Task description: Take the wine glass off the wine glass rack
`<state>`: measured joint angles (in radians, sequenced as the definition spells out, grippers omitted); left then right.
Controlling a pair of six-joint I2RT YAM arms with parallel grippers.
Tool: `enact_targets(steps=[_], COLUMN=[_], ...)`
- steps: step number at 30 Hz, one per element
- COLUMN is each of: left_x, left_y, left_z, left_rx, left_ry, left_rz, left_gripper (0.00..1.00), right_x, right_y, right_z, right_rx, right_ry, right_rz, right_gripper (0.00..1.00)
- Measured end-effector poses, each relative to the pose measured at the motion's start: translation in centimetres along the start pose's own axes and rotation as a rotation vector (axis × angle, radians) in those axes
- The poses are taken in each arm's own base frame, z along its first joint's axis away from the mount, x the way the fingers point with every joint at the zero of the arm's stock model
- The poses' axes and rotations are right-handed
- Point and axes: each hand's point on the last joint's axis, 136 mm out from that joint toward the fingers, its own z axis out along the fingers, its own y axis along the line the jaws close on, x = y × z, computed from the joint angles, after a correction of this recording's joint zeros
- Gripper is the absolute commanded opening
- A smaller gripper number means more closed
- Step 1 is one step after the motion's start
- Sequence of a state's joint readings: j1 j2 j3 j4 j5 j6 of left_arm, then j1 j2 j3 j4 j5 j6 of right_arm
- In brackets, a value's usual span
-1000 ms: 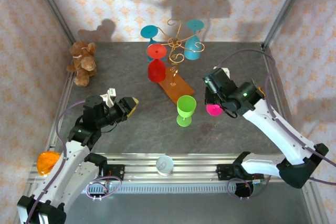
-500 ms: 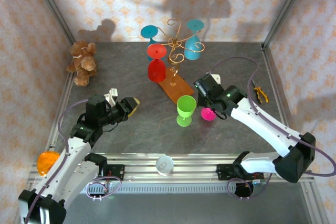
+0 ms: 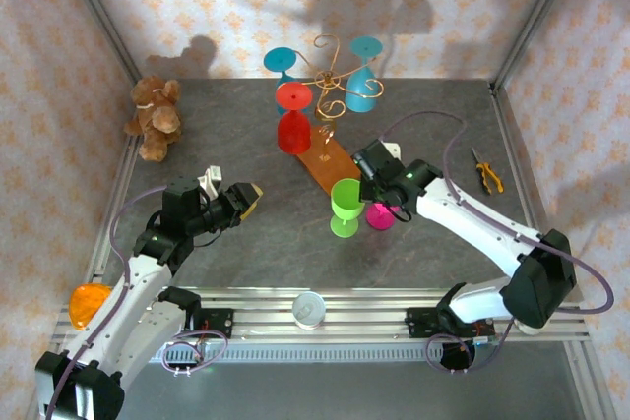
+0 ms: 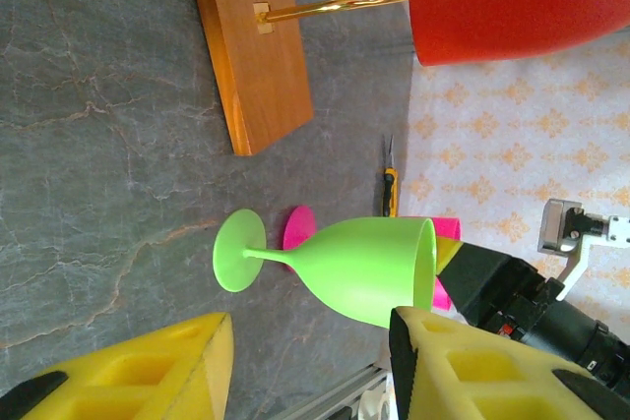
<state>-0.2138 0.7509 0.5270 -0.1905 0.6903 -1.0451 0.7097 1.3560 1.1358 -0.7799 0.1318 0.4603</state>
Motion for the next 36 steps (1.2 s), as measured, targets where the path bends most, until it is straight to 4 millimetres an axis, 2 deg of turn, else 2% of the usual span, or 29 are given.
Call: enact_targets(steps=[4, 8, 21, 30, 36], left_x=[0.0, 0.0, -0.1, -0.3, -0.4], left_y=[0.0, 0.0, 0.1, -0.2, -0.4], left_z=[0.0, 0.0, 0.3, 0.3, 0.3], left_rx=[0.000, 0.000, -0.002, 0.008, 0.008], left_ry=[0.000, 0.000, 0.001, -0.004, -0.004], left_rz=[0.000, 0.000, -0.002, 0.004, 0.005], left_gripper=[0.45, 0.45, 0.44, 0.44, 0.44], right_x=[0.0, 0.0, -0.2, -2.0, -3.7], right_y=[0.3, 0.4, 0.6, 1.5, 1.6], right_z=[0.4, 0.6, 0.5, -1.1, -3.2], right_rx=[-0.006, -0.006, -0.010, -0.045, -0.048], right_ry=[0.004, 0.007, 0.005, -0.029, -0.063], right_rz=[0.001, 0.000, 0.005, 0.019, 0.018], right_gripper=[0.00, 0.13, 0.25, 0.28, 0.28])
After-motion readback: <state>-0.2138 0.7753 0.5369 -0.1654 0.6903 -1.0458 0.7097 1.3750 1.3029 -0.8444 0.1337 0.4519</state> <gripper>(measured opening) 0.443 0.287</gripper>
